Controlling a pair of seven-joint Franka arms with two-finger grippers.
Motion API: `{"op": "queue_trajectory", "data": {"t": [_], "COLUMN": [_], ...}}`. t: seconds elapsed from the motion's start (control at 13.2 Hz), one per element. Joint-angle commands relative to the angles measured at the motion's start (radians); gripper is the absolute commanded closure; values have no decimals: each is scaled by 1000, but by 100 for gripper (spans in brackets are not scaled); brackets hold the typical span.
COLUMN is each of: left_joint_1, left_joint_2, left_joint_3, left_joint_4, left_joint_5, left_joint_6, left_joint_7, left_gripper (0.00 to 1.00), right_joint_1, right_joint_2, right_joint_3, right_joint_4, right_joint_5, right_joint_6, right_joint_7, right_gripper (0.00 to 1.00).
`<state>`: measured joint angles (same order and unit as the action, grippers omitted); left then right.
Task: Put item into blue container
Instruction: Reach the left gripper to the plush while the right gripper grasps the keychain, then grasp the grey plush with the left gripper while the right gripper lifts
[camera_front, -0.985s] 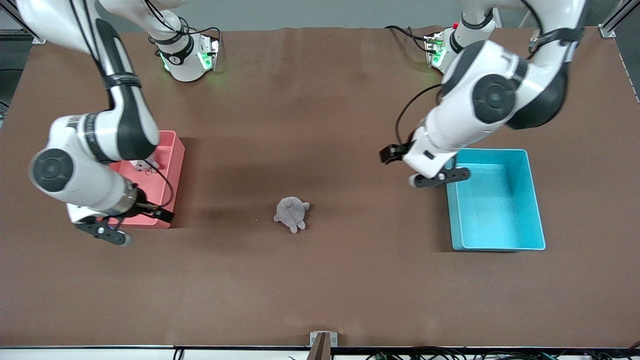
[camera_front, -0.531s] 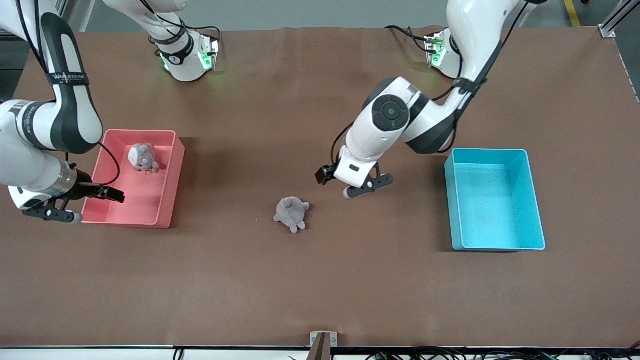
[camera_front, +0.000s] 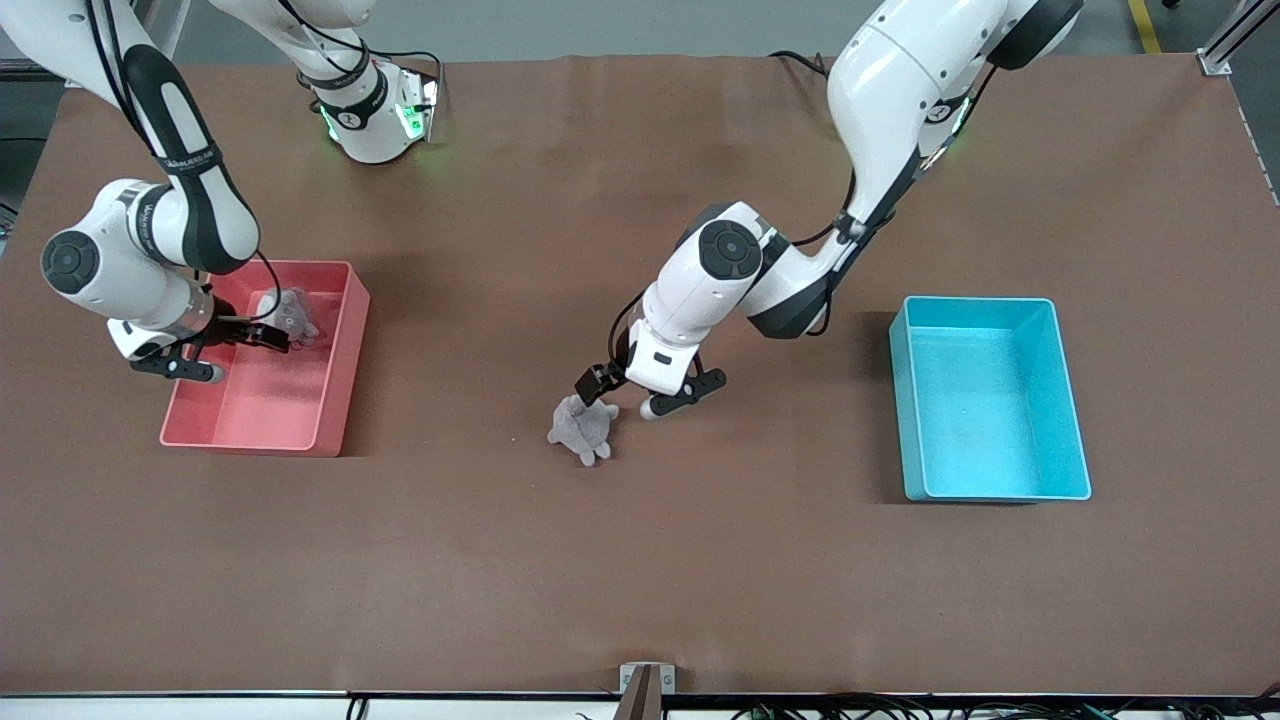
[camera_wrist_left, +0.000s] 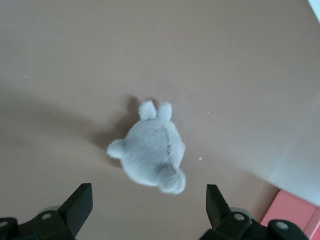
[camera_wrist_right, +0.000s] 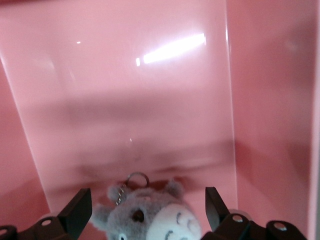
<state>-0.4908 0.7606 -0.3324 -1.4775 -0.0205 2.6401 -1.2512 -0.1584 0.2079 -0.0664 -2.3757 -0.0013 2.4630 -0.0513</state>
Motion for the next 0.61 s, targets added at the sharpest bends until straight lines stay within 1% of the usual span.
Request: {"op": "queue_trajectory", "data": {"t": [0.0, 0.23, 0.45, 0.53], "left_joint_1": [-23, -69, -110, -111], "left_joint_2": [86, 127, 164, 184], "left_joint_3": [9, 36, 78, 78], "left_joint_4": [81, 92, 115, 135], "left_joint_5": [5, 11, 8, 7], "left_joint_6": [47, 47, 47, 47], "left_joint_7": [-112, -134, -134, -134], "left_gripper": [0, 0, 0, 0], "right_joint_1": [-41, -64, -62, -62], "right_joint_2": [-50, -39, 1, 4], "right_joint_3": [20, 22, 22, 22], "right_joint_4": [-77, -102, -99, -99], "right_joint_5": [17, 18, 18, 18], "right_joint_6": [4, -4, -30, -30], "right_joint_7": [-10, -5, -5, -4], "right_gripper": [0, 0, 0, 3]}}
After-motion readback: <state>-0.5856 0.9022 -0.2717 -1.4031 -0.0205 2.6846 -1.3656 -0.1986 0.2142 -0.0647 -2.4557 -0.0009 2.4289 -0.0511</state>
